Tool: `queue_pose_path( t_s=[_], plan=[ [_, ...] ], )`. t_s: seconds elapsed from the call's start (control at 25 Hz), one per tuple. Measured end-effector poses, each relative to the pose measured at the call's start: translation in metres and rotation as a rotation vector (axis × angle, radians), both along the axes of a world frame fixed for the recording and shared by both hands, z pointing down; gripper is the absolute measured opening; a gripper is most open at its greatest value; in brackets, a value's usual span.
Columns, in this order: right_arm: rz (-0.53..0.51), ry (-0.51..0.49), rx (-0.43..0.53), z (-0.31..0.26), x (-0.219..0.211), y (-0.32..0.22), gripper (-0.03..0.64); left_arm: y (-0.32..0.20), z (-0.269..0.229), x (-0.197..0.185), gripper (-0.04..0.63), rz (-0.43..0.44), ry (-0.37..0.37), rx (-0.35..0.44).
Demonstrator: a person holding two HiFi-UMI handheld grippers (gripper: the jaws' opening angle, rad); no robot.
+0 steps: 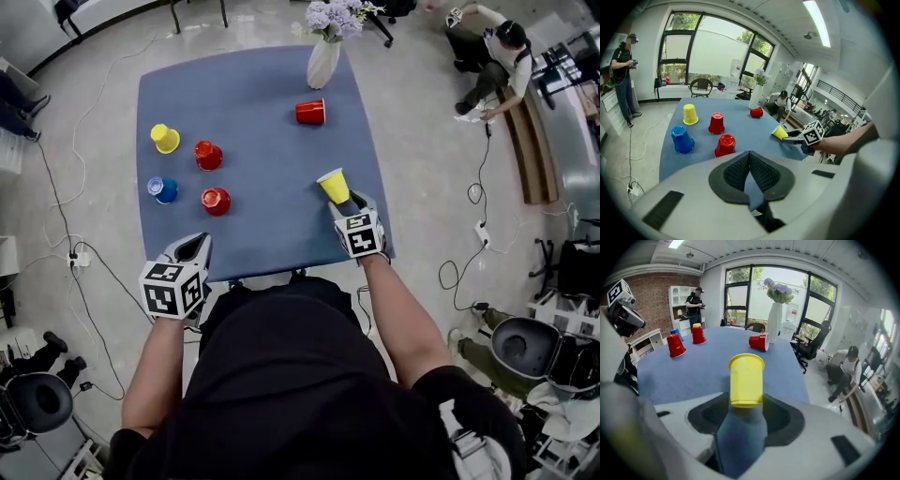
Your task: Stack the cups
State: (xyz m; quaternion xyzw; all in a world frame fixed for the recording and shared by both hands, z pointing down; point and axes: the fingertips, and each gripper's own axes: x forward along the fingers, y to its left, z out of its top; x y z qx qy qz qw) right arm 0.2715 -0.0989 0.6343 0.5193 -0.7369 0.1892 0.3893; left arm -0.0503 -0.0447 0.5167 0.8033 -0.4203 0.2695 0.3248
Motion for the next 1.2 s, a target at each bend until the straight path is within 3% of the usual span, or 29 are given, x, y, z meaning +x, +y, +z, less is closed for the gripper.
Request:
queue_pose_path(
  t_s=[0.24, 0.48, 0.84, 1.2],
  plan=[
    [0.01, 0.001, 0.018, -0.009, 0.0, -0.001, 0.208, -0.002, 0.002, -0.001, 0.005, 0.015, 0.004, -0.006],
    [0.011, -0.026, -0.023, 0.009, -0.003, 0.006, 0.238, -0.002, 0.002, -0.005, 0.005, 0.037, -0.004, -0.008],
    [0.095, -0.036, -0.011, 0.016, 0.007, -0.001, 0.238, -0.001, 0.003, -0.008, 0.005, 0.039, -0.018, -0.017],
    [0.219, -0.146, 0.001, 0.019, 0.013, -0.001, 0.228, -0.002, 0.006, -0.007, 0.005, 0.036, -0.023, -0.031]
  ],
)
